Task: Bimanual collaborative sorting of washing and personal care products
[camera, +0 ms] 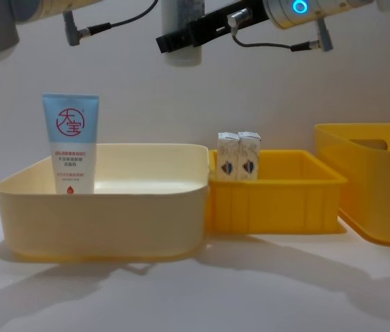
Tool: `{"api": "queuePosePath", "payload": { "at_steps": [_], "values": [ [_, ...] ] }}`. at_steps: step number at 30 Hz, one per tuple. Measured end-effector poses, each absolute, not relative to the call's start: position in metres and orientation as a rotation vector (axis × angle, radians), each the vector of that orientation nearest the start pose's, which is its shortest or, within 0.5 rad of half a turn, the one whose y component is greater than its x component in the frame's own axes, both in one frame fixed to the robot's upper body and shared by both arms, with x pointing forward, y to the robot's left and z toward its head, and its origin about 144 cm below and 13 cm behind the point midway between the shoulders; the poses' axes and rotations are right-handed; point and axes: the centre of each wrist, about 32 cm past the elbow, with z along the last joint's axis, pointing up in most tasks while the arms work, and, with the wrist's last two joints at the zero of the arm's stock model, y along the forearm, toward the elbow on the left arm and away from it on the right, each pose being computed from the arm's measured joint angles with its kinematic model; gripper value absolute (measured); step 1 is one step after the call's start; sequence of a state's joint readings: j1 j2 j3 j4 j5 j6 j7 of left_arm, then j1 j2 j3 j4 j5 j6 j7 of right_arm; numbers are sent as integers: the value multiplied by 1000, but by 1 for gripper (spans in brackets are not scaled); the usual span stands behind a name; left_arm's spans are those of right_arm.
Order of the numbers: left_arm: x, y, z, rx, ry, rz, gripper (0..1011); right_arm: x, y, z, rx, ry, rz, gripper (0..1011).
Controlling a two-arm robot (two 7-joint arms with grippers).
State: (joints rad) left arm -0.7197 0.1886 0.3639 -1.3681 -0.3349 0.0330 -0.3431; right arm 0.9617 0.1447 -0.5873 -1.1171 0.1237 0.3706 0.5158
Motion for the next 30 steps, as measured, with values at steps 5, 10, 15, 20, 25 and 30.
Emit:
{"api": "queuePosePath", "payload": {
  "at_steps": [5,10,15,20,25,30],
  "values": [
    [605,183,1354,-225,-337,894,757,646,-132,1377,-349,-278,-733,661],
    [606,183,1354,-225,-337,894,886,646,-136,1378,-352,-287,-746,660],
    [606,183,1354,-225,-337,894,1003,647,-148,1381,-361,-301,-778,661],
    [605,183,1354,-225,-337,894,1003,649,-167,1388,-381,-320,-833,660],
    [605,183,1354,-224,-337,894,1003,650,-181,1394,-404,-328,-884,660],
    [605,183,1354,-225,-337,894,1003,651,-200,1402,-434,-331,-954,660]
  ]
}}
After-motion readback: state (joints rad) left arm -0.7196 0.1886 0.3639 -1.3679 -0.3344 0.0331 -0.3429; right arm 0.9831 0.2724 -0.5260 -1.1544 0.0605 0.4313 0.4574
